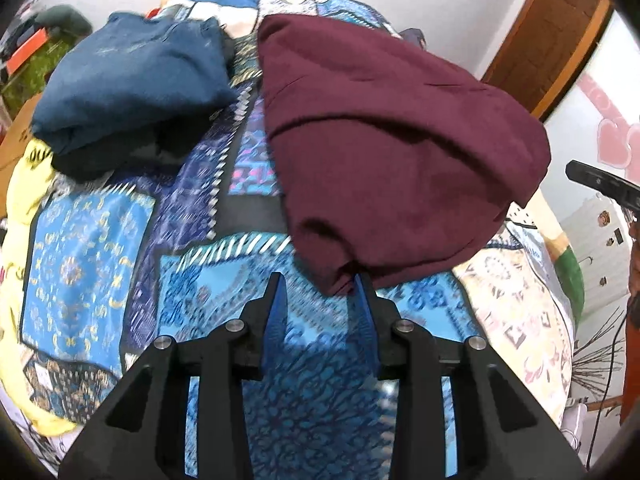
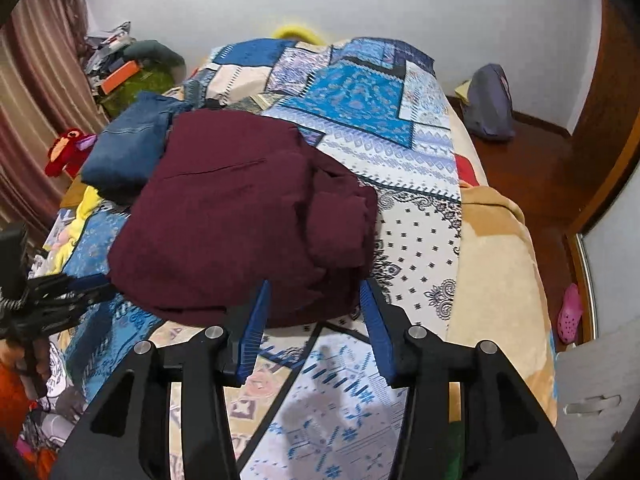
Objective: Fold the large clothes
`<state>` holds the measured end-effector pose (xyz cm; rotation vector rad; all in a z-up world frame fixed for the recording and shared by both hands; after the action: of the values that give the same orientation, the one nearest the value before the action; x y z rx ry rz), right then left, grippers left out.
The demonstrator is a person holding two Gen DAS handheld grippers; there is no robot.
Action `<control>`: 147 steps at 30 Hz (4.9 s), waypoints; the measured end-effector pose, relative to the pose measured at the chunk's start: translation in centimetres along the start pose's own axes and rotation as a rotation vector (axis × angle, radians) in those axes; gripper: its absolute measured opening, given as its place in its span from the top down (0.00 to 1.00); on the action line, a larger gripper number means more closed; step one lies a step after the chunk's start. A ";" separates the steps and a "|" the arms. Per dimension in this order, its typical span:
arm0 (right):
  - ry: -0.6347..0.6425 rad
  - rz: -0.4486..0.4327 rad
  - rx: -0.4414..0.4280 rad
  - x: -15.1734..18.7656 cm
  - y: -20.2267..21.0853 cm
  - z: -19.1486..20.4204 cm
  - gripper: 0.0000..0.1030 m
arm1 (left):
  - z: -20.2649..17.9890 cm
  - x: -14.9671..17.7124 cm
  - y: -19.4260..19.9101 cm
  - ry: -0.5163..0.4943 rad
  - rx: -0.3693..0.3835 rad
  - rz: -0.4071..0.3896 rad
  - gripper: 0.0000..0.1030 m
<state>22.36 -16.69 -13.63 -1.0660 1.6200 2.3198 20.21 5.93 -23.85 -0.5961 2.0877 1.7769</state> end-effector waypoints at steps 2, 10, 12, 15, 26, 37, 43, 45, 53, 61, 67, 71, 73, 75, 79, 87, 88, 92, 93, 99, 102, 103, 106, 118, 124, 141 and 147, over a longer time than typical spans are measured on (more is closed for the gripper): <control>0.004 0.001 -0.024 0.0 0.1 0.8 0.58 | -0.8 -0.7 -0.9 -0.034 -0.034 0.004 0.67; 0.119 0.025 -0.112 -1.5 -1.9 7.0 0.58 | -0.3 -1.8 -1.7 -0.011 -0.061 -0.070 0.81; 0.171 0.036 -0.125 -2.4 -3.0 9.1 0.58 | 0.5 -1.6 -1.5 0.012 -0.015 -0.071 0.82; 0.230 0.062 -0.152 -3.8 -5.2 11.9 0.58 | 0.8 -1.6 -1.6 0.006 -0.002 -0.071 0.82; 0.294 0.165 -0.009 -7.5 -13.5 14.6 0.55 | 1.8 -0.3 -2.3 0.006 0.056 -0.072 0.82; 0.168 0.140 0.010 -8.8 -13.9 11.5 0.54 | 3.7 0.9 -1.7 0.066 0.125 -0.042 0.87; 0.128 0.114 -0.027 -7.7 -9.2 8.2 0.51 | 4.5 0.7 0.5 0.055 0.122 -0.023 0.87; 0.126 0.099 0.020 -7.2 -7.8 7.3 0.51 | 4.5 0.3 1.7 0.037 0.081 -0.047 0.87; 0.074 0.034 0.013 -5.8 -4.4 3.8 0.51 | 4.4 -5.6 3.4 0.033 0.017 -0.128 0.84; 0.033 0.065 0.068 -2.6 -8.0 1.0 0.38 | 0.1 -11.2 0.2 0.049 0.086 -0.142 0.44; -0.058 0.063 0.036 -1.4 -7.9 -1.2 0.25 | -1.5 -9.9 -4.8 -0.046 -0.035 -0.069 0.30; -0.142 0.090 -0.053 0.7 -7.6 -2.0 0.25 | -0.7 -7.9 -5.0 -0.041 -0.025 -0.076 0.26; -0.119 0.084 -0.041 1.0 -6.8 -1.6 0.25 | 0.1 -6.9 -4.6 -0.016 0.001 -0.055 0.24; -0.090 0.080 -0.020 1.1 -6.2 -1.2 0.25 | 0.9 -6.0 -3.9 0.015 0.036 -0.047 0.24; -0.074 0.086 -0.011 1.0 -5.0 -1.5 0.23 | 1.5 -5.6 -2.3 0.037 0.051 -0.031 0.25; -0.168 -0.018 -0.088 -1.6 -3.1 -4.6 0.23 | 3.5 -8.3 0.5 0.114 0.022 -0.112 0.19; -0.193 -0.018 -0.103 -2.0 -3.4 -5.1 0.23 | 4.0 -8.8 0.3 0.143 0.051 -0.111 0.19; -0.301 0.017 -0.196 -2.9 -5.9 -6.7 0.23 | 4.5 -10.3 -2.1 0.203 0.161 -0.045 0.19; -0.324 0.034 -0.221 -3.1 -6.8 -7.1 0.23 | 4.5 -10.6 -2.9 0.210 0.174 -0.026 0.19; -0.408 0.121 -0.348 -3.1 -11.8 -9.0 0.22 | 4.5 -11.1 -7.8 0.291 0.215 0.080 0.07; -0.469 0.151 -0.433 -3.1 -13.8 -10.2 0.15 | 4.4 -11.6 -9.4 0.318 0.267 0.104 0.05; -0.477 0.158 -0.452 -3.2 -14.5 -10.4 0.13 | 4.4 -11.7 -9.9 0.326 0.285 0.112 0.04; -0.504 0.179 -0.489 -3.5 -16.3 -10.8 0.11 | 4.2 -12.5 -11.0 0.322 0.319 0.130 0.04; -0.472 0.216 -0.590 -5.5 -18.8 -7.8 0.30 | 4.8 -14.5 -11.8 0.317 0.377 0.138 0.19; -0.465 0.186 -0.577 -5.5 -15.9 -7.5 0.58 | 6.0 -14.5 -8.8 0.342 0.466 0.102 0.55; -0.210 -0.091 -0.602 -17.5 -4.3 7.9 0.65 | 13.9 -21.4 12.1 0.198 0.425 -0.282 0.64; -0.185 -0.088 -0.675 -21.7 -8.8 15.0 0.65 | 22.3 -23.8 14.9 0.241 0.352 -0.326 0.64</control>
<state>35.53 6.15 -4.70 -0.9417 0.7077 2.8680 32.58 32.25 -2.82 -1.0152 2.2297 1.1740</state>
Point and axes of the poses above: each gripper's, at about its wrist camera, not at the fingertips, and y roughly against the way its jaws point, z to its left, x to its underside, the point moved 2 cm from there along -y, roughly the way its jaws point, and after that the axes turned 1 degree about -z, right-handed, at the moved point
